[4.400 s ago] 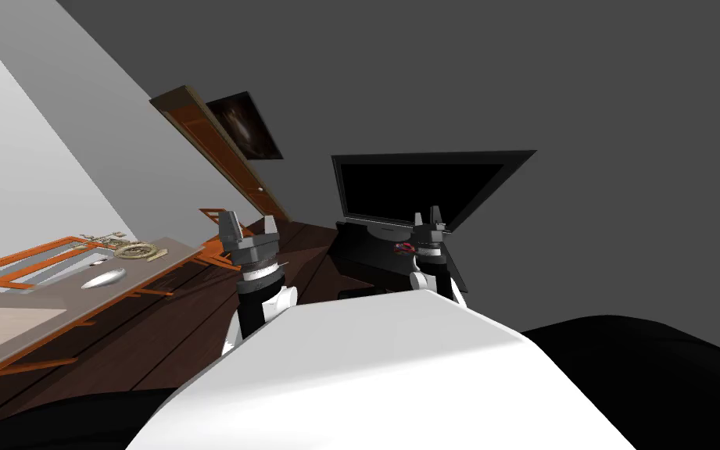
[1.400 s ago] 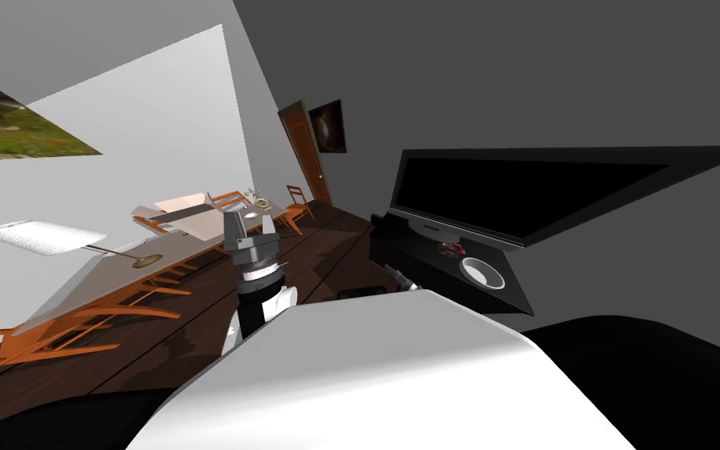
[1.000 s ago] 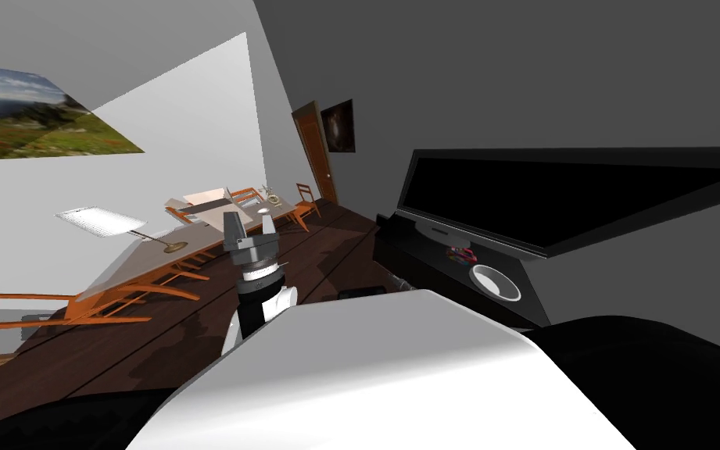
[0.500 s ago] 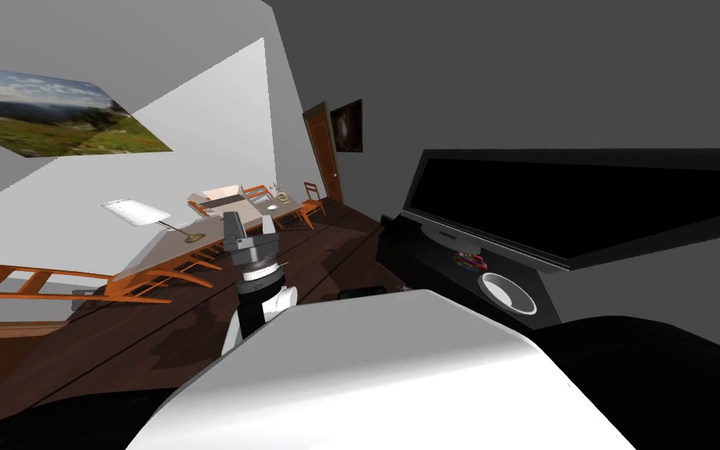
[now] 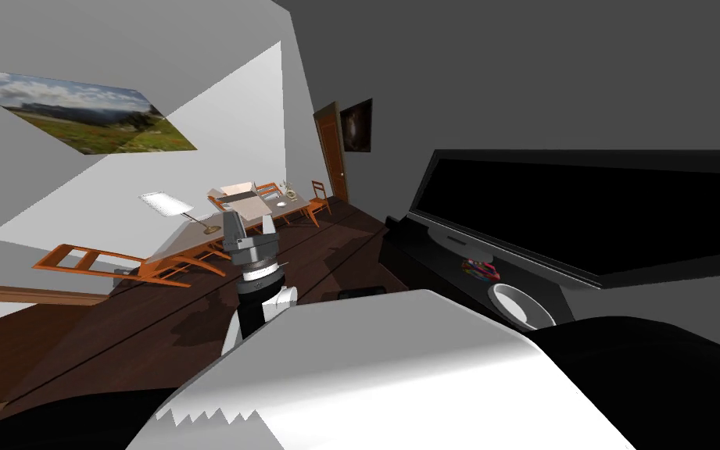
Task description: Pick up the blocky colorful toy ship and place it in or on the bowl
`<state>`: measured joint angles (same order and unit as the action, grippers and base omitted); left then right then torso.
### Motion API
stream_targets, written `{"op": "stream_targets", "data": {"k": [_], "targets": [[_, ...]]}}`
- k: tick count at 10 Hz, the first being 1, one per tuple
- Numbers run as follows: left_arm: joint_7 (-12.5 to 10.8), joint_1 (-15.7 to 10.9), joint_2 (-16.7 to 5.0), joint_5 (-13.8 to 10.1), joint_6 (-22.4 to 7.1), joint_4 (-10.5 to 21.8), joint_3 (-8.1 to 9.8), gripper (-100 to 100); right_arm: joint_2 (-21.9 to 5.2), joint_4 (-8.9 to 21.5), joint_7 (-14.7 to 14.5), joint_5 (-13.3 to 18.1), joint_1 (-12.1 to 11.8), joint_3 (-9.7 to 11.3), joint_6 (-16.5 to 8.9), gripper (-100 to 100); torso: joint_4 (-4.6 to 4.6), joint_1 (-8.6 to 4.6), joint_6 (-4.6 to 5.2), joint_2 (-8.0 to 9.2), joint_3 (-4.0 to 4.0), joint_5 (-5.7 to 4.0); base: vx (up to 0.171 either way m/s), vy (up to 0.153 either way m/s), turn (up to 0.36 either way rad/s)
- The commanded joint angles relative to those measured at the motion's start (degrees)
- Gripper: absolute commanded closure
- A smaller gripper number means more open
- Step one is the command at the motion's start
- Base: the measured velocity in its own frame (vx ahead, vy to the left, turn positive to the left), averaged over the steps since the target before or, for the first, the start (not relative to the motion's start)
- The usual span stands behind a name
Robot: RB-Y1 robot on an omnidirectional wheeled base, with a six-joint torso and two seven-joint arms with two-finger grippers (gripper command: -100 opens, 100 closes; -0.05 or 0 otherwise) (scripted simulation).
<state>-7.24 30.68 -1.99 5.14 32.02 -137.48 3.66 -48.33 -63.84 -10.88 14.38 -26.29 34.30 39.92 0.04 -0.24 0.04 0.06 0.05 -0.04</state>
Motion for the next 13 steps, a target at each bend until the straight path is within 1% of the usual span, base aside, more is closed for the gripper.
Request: {"op": "stream_targets", "data": {"k": [1,2,3,4,5,6,7,8,9,10,11,12,13], "targets": [[0.0,0.0,0.0,0.0,0.0,0.0,0.0,0,-2.86,2.86,-0.9,1.4,0.66,1.83,-0.07,-100,0.0,0.0,0.0,0.0,0.0,0.0,0.014,-0.032,0.246],[0.0,-0.01,0.0,0.0,0.0,0.0,0.0,0,-3.23,4.52,-0.9,1.4,0.66,1.83,-0.07,-100,0.0,-0.04,-0.03,-0.03,-0.01,0.01,0.014,-0.039,0.109],[0.0,0.0,0.0,0.0,0.0,0.0,0.0,0,-5.3,6.91,-1.7,2.59,1.23,3.34,0.22,-100,-0.01,-0.05,0.02,-0.02,-0.02,0.0,0.016,-0.049,0.161],[0.0,0.0,0.0,0.0,0.0,0.0,0.0,0,-5.97,8.08,-1.7,2.59,1.23,3.34,0.22,-100,-0.01,-0.1,-0.02,-0.04,-0.02,-0.01,0.014,-0.043,0.112],[0.0,0.0,0.0,0.0,0.0,0.0,0.0,0,-5.97,8.08,-1.7,2.59,1.23,3.34,0.22,-100,-0.01,-0.07,0.01,-0.03,-0.02,0.01,0.004,-0.022,0.009],[0.0,0.0,0.0,0.0,0.0,0.0,0.0,0,-8.59,10.25,-2.45,3.78,1.79,4.77,0.48,-100,0.0,0.02,0.03,-0.01,-0.01,-0.01,0.008,-0.029,0.226],[0.0,0.0,0.0,0.0,0.0,0.0,0.0,0,-8.59,11.45,-2.45,3.78,1.79,4.77,0.48,-100,0.0,-0.02,-0.04,-0.03,-0.01,0.02,0.011,-0.047,0.106],[0.0,0.01,0.0,0.0,0.0,0.0,0.0,0,-11.06,13.26,-3.17,4.97,2.36,6.13,0.71,-100,-0.01,-0.05,0.03,-0.03,-0.02,-0.02,0.002,-0.059,0.155],[0.0,0.0,0.0,0.0,0.0,0.0,0.0,0,-11.06,11.72,-3.17,4.97,2.36,6.13,0.71,-100,0.0,-0.1,0.0,0.0,0.0,0.0,0.006,-0.061,0.093],[0.0,0.0,0.0,0.0,0.0,0.0,0.01,0,-11.06,12.44,-3.17,4.97,2.36,6.13,0.71,-100,0.0,-0.11,0.02,-0.02,-0.01,-0.03,0.008,-0.029,0.0],[0.0,0.01,0.0,0.0,0.0,0.0,0.0,0,-11.06,14.48,-3.17,4.97,2.36,6.13,0.71,-100,0.0,-0.01,0.04,-0.02,-0.01,-0.02,0.004,-0.001,-0.013],[0.0,0.01,0.0,0.0,0.0,0.0,0.0,0,-13.37,16.8,-3.85,6.13,2.91,7.39,0.91,-100,0.0,0.09,0.04,0.0,0.0,0.01,0.008,-0.031,0.166],[0.0,0.0,0.0,0.0,0.0,0.0,0.0,0,-13.37,17.05,-3.85,6.13,2.91,7.39,0.91,-100,0.0,0.01,-0.01,-0.02,-0.01,0.02,0.001,-0.061,0.111]]}}
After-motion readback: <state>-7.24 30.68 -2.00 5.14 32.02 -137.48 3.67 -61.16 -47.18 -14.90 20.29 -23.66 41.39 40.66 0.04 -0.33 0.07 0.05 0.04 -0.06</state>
